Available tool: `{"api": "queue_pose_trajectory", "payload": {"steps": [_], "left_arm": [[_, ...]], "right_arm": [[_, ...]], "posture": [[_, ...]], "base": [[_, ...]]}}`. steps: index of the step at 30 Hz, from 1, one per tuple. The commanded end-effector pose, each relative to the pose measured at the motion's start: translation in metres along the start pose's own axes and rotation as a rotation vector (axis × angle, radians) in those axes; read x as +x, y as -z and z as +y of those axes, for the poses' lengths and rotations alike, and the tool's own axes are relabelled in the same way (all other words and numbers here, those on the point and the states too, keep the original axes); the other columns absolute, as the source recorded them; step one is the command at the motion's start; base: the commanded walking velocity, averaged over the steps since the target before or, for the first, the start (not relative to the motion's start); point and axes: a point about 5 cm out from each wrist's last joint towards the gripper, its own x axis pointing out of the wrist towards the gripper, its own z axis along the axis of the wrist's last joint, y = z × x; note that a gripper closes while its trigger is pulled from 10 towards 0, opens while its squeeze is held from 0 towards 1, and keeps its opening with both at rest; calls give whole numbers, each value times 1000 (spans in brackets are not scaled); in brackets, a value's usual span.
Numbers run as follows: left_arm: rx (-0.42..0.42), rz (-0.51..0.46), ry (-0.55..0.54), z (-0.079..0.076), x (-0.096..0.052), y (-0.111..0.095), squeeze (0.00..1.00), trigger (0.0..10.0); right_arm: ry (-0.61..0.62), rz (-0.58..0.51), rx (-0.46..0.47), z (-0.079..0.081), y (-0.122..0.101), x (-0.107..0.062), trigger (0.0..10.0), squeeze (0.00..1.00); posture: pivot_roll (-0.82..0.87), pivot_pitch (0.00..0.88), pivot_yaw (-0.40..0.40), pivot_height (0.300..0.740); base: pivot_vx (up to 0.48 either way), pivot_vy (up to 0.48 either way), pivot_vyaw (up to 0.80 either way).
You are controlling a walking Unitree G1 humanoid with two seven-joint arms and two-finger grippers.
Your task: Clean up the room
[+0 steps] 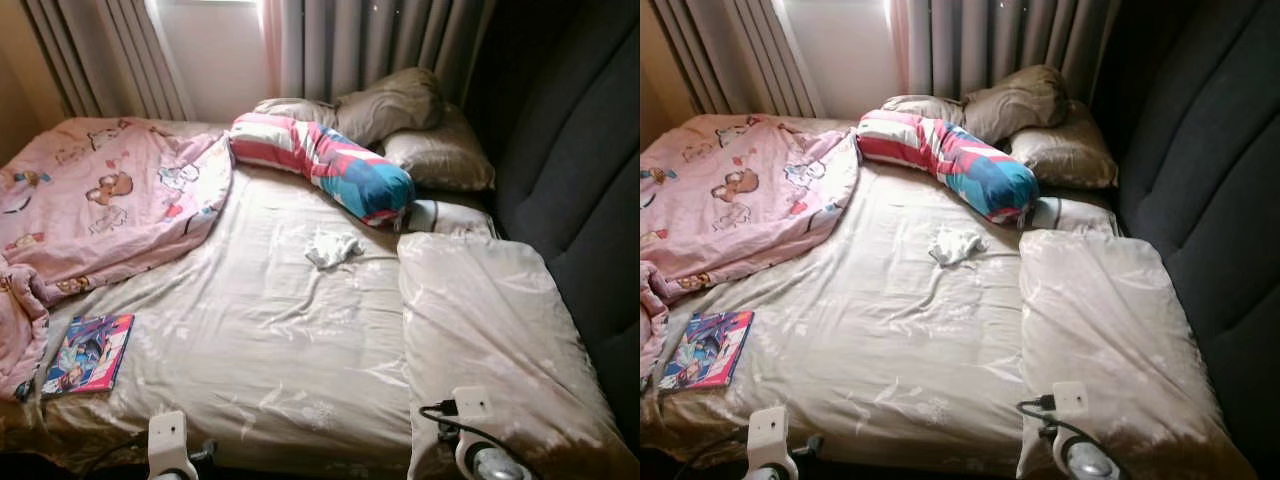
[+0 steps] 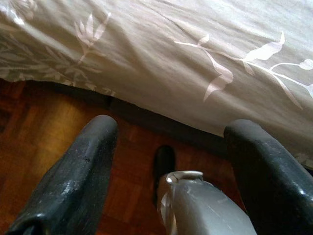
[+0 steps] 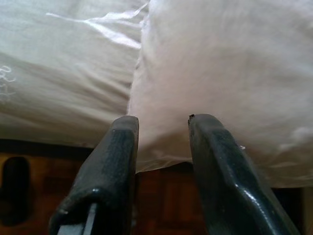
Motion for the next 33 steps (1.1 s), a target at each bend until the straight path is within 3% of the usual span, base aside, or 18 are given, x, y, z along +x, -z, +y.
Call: {"api": "queue_pose_trajectory", "payload": {"steps": [1, 6, 10, 14, 22, 25, 28, 33], "left_arm": [[26, 16, 6, -2, 0, 2, 0, 10000], [33, 34, 23, -3, 0, 4, 0, 10000], [55, 71, 18, 6, -1, 8, 0, 10000], [55, 96, 3, 20, -4, 14, 0, 10000], [56, 98, 1, 22, -5, 15, 0, 10000], [62, 104, -6, 29, -6, 15, 0, 10000], [67, 107, -10, 34, -6, 14, 0, 10000], [67, 111, -2, 26, -5, 15, 0, 10000]], "right_arm": [[1, 29, 49, 1, 9, -1, 10000, 0], [-13, 59, 12, 5, 16, -3, 10000, 0], [6, 68, 23, 3, 19, -3, 10000, 0], [-3, 71, 17, 4, 19, -3, 10000, 0], [-4, 71, 17, 4, 19, -3, 10000, 0], [-7, 90, 14, 6, 24, -4, 10000, 0], [1, 112, 17, 0, 31, -7, 10000, 0], [18, 115, 25, -11, 34, -9, 10000, 0]], "posture": [[29, 0, -20, 740], [45, 0, -18, 740], [38, 0, -4, 740], [39, 0, -1, 740], [39, 0, -1, 740], [49, 0, 6, 740], [48, 0, 6, 740], [46, 0, 9, 740]], "base": [[0, 0, 0], [0, 0, 0], [0, 0, 0], [0, 271, 0], [0, 292, 0], [0, 325, 0], [0, 322, 0], [0, 322, 0]]}}
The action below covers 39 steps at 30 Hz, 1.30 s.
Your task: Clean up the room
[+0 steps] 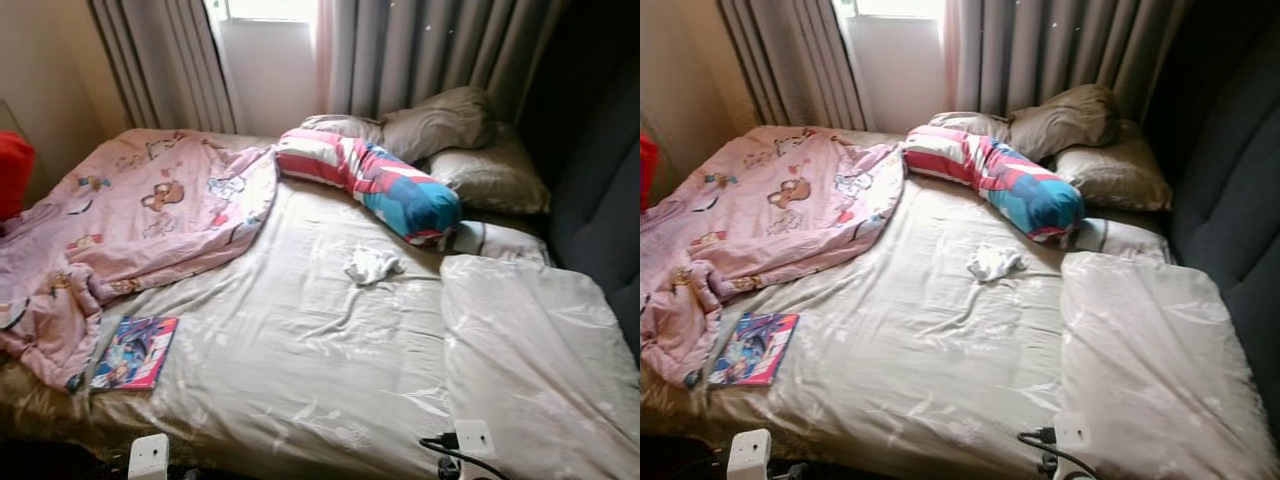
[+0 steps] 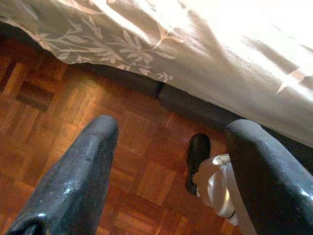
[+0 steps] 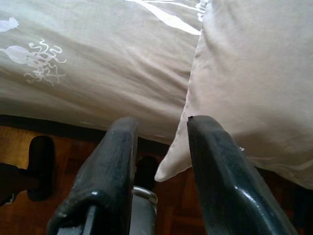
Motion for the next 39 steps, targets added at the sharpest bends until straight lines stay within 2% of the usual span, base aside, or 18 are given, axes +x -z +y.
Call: {"api": "queue_pose_trajectory", "payload": {"steps": [1, 12, 23, 33, 39], "left_arm": [[13, 17, 3, -4, 0, 2, 0, 10000], [8, 23, 3, -9, 1, 3, 0, 10000], [7, 21, -4, -1, -1, 6, 0, 10000], [13, 10, 16, -19, 3, -3, 0, 10000], [13, 15, 12, -16, 2, 0, 0, 10000]], "right_arm": [[7, 5, 11, -4, 2, -1, 10000, 0], [7, 16, 20, -1, 5, -1, 10000, 0], [2, 14, 24, 5, 3, 0, 10000, 0], [4, 15, 24, 4, 3, 0, 10000, 0], [8, 15, 23, 0, 5, -1, 10000, 0]], "posture": [[49, 0, 9, 740], [51, 3, 9, 740], [49, 10, 9, 740], [52, 12, 12, 740], [53, 12, 13, 740]], "base": [[0, 322, 0], [0, 389, 0], [0, 480, 0], [0, 480, 0], [0, 480, 0]]}}
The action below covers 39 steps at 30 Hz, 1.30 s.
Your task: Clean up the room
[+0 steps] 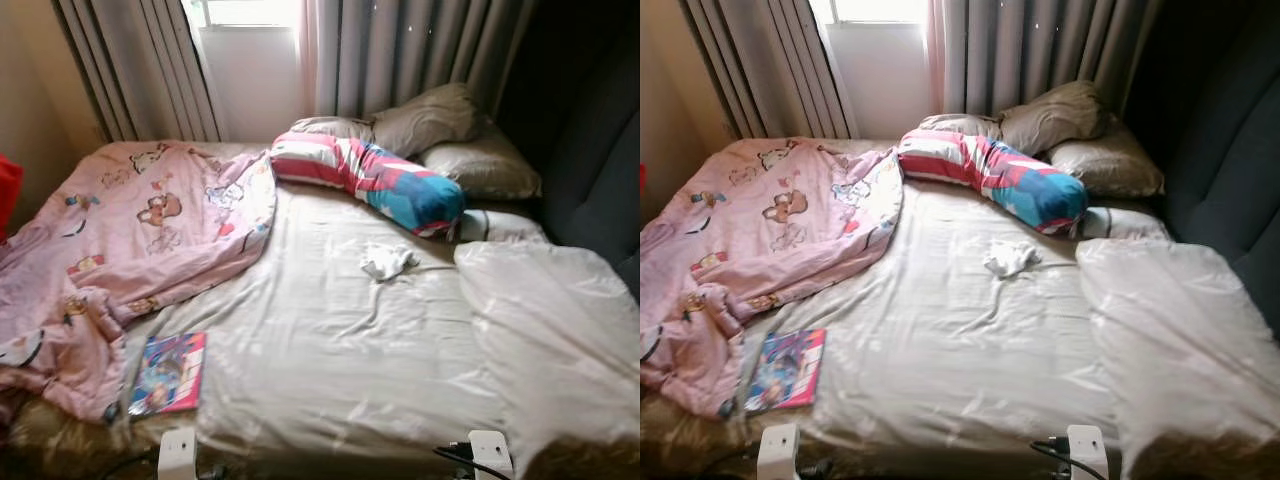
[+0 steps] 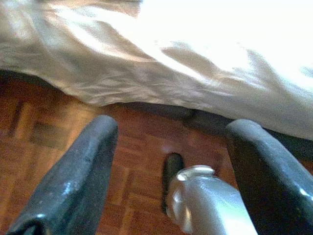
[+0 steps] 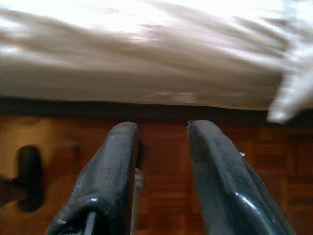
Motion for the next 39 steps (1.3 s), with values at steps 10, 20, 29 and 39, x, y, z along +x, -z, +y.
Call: {"api": "queue_pose_trajectory", "payload": {"steps": [10, 20, 29, 39], "left_arm": [[-4, 37, -39, 31, -8, 14, 0, 10000], [-1, 45, -10, 5, -5, 20, 0, 10000], [-7, 34, -43, 34, -7, 10, 0, 10000], [-9, 33, -48, 38, -8, 10, 0, 10000]], "right_arm": [[-4, -30, -3, -4, -6, 0, 10000, 0], [-14, -29, -11, 6, -11, 2, 10000, 0], [-18, -28, -16, 9, -12, 2, 10000, 0], [-20, -27, -23, 9, -12, 2, 10000, 0]], "posture": [[57, 13, 12, 740], [59, 11, 11, 740], [60, 8, 8, 740], [60, 8, 8, 740]], "base": [[0, 480, 0], [0, 480, 0], [0, 480, 0], [0, 480, 0]]}}
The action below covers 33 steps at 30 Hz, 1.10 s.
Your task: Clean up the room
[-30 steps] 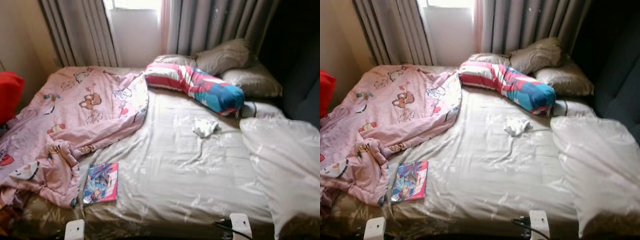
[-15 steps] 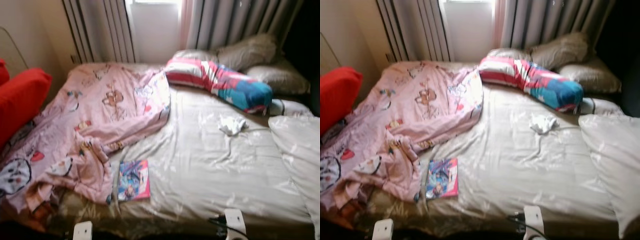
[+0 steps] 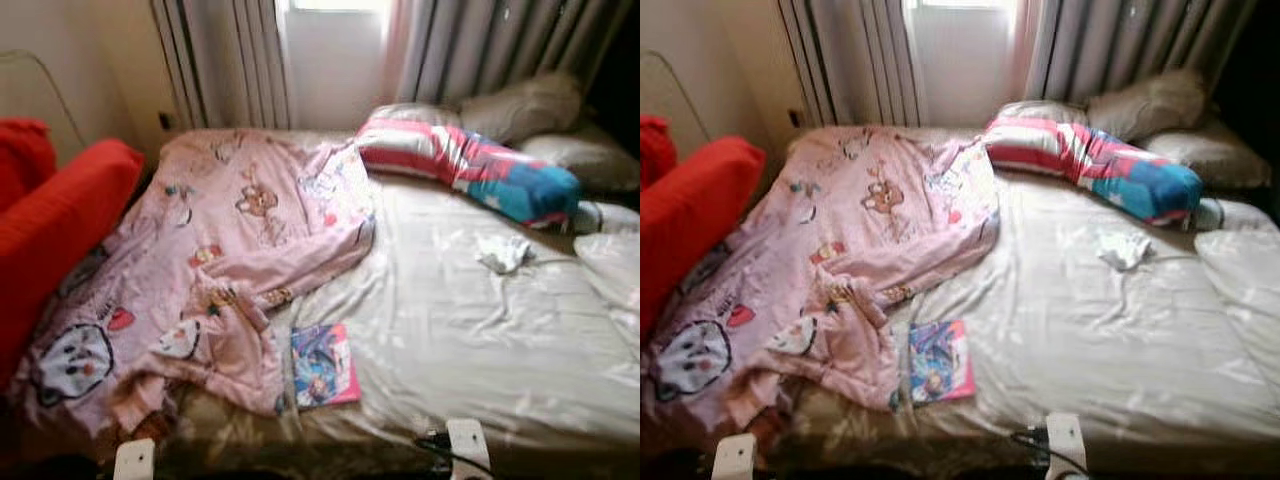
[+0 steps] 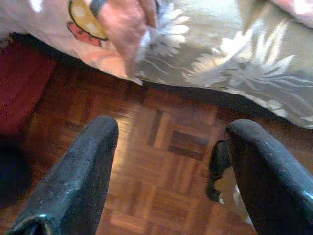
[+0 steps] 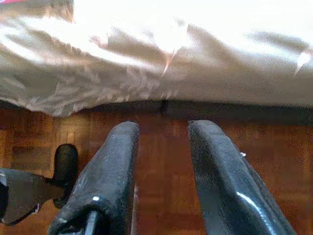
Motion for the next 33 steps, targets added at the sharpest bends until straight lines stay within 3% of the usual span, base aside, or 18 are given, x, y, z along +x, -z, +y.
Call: {"api": "queue_pose_trajectory", "payload": {"steps": [1, 24, 25, 26, 27, 30, 33], "left_arm": [[1, 12, 0, 1, 0, 1, 0, 10000], [0, 12, 1, 1, 0, 1, 0, 10000], [0, -5, 40, -29, 4, -2, 0, 10000], [0, -10, 50, -37, 5, -3, 0, 10000], [0, -10, 50, -37, 5, -3, 0, 10000], [11, -11, 31, -13, 3, -5, 0, 10000], [27, -9, 19, -2, 1, -4, 0, 10000]], "right_arm": [[3, 12, 4, 0, 4, -1, 10000, 0], [3, 13, 3, 0, 4, -1, 10000, 0], [-10, 8, 6, -1, 5, -1, 10000, 0], [-14, 6, 7, -2, 6, -1, 10000, 0], [-14, 6, 7, -2, 6, -1, 10000, 0], [-15, 7, 6, -2, 6, -1, 10000, 0], [-16, 8, 5, -2, 6, -1, 10000, 0]], "posture": [[60, 8, 8, 740], [63, 4, 6, 740], [72, 0, -2, 740], [72, 0, -2, 740], [72, 0, -2, 740], [76, 0, -6, 740], [77, 1, -7, 740]], "base": [[0, 480, 0], [0, 480, 0], [0, 0, 0], [0, 0, 0], [0, 0, 0], [0, 0, 0], [0, -292, 0]]}}
